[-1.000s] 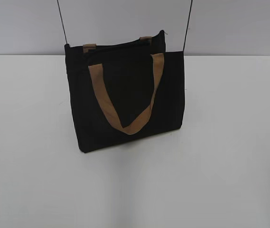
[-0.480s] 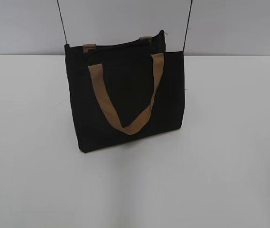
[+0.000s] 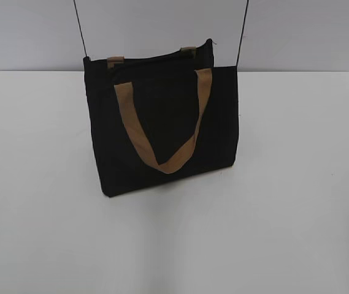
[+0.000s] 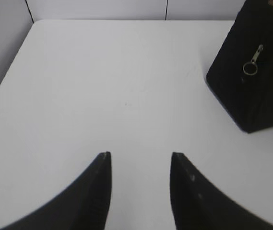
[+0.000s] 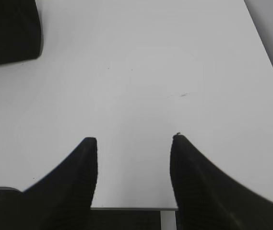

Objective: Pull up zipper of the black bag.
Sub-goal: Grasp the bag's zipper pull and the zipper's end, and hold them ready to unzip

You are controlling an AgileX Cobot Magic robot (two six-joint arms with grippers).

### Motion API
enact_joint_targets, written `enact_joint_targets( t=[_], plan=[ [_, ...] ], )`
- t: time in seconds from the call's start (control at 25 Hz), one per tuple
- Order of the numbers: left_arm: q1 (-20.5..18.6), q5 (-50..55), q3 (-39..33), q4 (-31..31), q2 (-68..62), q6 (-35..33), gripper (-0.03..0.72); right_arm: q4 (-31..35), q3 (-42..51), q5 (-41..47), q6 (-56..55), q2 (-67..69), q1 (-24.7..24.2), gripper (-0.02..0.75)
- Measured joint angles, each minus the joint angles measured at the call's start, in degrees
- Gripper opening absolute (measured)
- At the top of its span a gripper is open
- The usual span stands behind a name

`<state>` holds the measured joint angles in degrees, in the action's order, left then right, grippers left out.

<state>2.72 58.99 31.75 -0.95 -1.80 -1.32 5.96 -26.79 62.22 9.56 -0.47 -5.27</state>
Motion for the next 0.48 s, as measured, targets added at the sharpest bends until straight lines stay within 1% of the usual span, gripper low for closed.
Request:
enact_joint_targets(
  t=[0.2, 0.32, 0.48],
  plan=[
    [0.0, -11.4, 1.2, -0.5, -6.9, -0.2, 0.31, 0.0, 0.0, 0.0, 0.0, 0.0, 0.0, 0.428],
    [0.0, -18.6, 1.2, -0.7, -14.1, -0.5, 0.311, 0.0, 0.0, 0.0, 0.0, 0.0, 0.0, 0.433],
    [0.0, -32.4, 1.2, -0.7, -23.9, -1.7, 0.311, 0.0, 0.0, 0.0, 0.0, 0.0, 0.0, 0.436]
  ],
)
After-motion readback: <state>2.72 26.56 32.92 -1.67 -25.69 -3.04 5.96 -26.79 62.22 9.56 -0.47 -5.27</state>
